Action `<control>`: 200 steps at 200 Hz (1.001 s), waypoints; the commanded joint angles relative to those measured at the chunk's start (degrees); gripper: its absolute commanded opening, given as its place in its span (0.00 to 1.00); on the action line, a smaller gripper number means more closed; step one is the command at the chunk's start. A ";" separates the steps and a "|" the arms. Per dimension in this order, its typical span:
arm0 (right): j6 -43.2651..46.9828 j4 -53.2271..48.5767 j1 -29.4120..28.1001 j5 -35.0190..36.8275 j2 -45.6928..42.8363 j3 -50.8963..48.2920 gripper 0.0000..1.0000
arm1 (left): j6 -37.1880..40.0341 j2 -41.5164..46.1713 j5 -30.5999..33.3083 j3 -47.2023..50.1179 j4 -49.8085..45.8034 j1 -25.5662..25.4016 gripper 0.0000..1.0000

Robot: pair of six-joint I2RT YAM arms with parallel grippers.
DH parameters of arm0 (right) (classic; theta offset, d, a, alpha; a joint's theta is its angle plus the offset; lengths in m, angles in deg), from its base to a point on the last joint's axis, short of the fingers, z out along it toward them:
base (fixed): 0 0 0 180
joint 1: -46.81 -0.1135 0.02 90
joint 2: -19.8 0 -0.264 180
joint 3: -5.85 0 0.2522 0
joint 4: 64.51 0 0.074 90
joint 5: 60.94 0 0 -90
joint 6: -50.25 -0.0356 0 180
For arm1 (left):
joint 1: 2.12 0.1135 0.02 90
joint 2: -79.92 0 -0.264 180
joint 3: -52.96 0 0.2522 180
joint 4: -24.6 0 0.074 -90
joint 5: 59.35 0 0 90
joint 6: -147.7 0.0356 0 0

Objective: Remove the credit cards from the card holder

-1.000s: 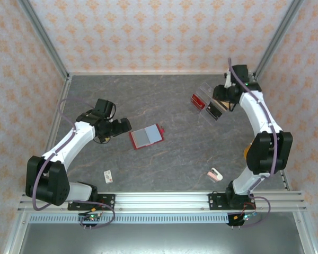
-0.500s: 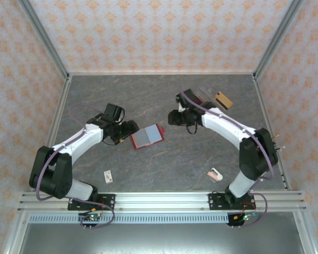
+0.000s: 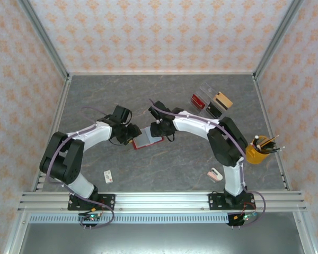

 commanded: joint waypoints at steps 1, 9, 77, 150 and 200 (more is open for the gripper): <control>-0.66 -2.73 -0.44 2.80 1.92 1.81 0.44 | -1.13 -1.05 0.36 -0.35 1.66 -0.37 0.43; -0.52 -2.97 -0.44 2.85 2.30 1.86 0.44 | -1.23 -1.43 0.03 -0.35 2.07 -0.33 0.40; 0.35 -2.18 -0.52 -2.42 4.72 1.62 0.27 | -0.76 -4.34 -1.02 -1.59 2.53 -0.33 0.33; -0.71 -0.42 -0.53 -4.71 3.97 0.39 0.00 | 1.00 -6.49 -4.17 -3.30 3.37 -0.28 0.21; -1.39 -0.63 -0.52 -3.74 4.75 -0.13 0.00 | 3.49 -5.07 -6.34 -4.12 3.46 -0.33 0.19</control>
